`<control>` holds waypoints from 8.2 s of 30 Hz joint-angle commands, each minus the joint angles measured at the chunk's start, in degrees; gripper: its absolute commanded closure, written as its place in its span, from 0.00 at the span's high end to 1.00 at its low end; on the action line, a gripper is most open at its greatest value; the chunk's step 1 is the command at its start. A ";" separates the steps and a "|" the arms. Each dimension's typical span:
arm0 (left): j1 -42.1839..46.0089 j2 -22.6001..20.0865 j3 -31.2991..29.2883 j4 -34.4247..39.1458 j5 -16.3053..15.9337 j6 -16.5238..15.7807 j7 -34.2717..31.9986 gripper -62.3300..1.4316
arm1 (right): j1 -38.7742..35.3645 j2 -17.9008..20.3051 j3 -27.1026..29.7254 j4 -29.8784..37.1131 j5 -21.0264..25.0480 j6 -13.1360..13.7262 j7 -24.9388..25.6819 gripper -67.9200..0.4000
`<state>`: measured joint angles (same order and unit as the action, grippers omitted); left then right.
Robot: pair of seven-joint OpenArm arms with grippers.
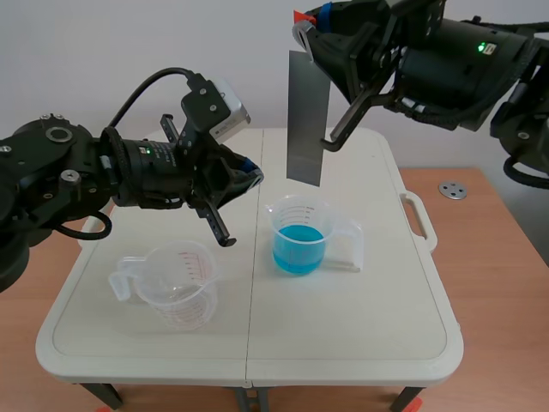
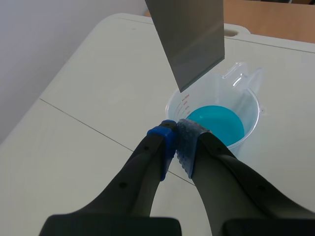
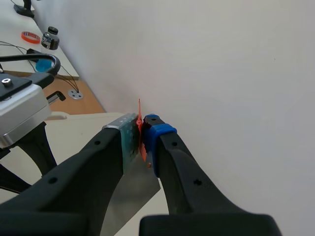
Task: Hold the metal plate by the orange handle, dip it into the blue solution, take it out and point at it, then put the plate back in the beaker on the left.
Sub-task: 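Raise the plate and point at it, then put the plate into the left beaker, then return to the home posture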
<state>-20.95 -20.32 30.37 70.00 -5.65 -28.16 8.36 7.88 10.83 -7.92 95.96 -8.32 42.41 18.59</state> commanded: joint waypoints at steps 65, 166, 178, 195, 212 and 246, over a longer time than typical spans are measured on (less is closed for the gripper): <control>80.35 -13.64 -51.47 24.70 -12.96 13.09 -24.61 0.04 | 3.76 -0.24 -11.91 1.18 4.02 0.31 1.05 0.03; 88.70 -10.19 -53.33 24.57 -8.22 13.07 -29.31 0.04 | 3.54 -9.55 -25.16 -26.08 -6.97 0.26 4.72 0.03; 88.70 -10.19 -53.33 24.57 -7.15 13.05 -29.11 0.11 | 3.56 -9.57 -25.16 -26.08 -8.07 0.24 4.72 0.38; 88.41 -10.19 -53.31 24.57 -5.44 13.07 -27.82 1.00 | 3.56 -9.55 -24.76 -26.05 -6.36 -5.16 4.68 0.98; 87.19 -10.25 -53.31 24.59 -5.46 13.03 -29.86 1.00 | 2.45 -2.95 -17.88 -19.47 6.97 -0.72 -0.26 0.98; 50.77 -14.91 -44.41 30.18 -5.68 6.97 -14.64 1.00 | -32.02 5.18 12.41 9.70 17.75 0.31 -9.92 0.98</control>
<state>30.33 -35.53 -14.15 99.37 -10.74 -21.26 -5.78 -25.28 15.73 4.51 104.90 8.49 42.30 8.16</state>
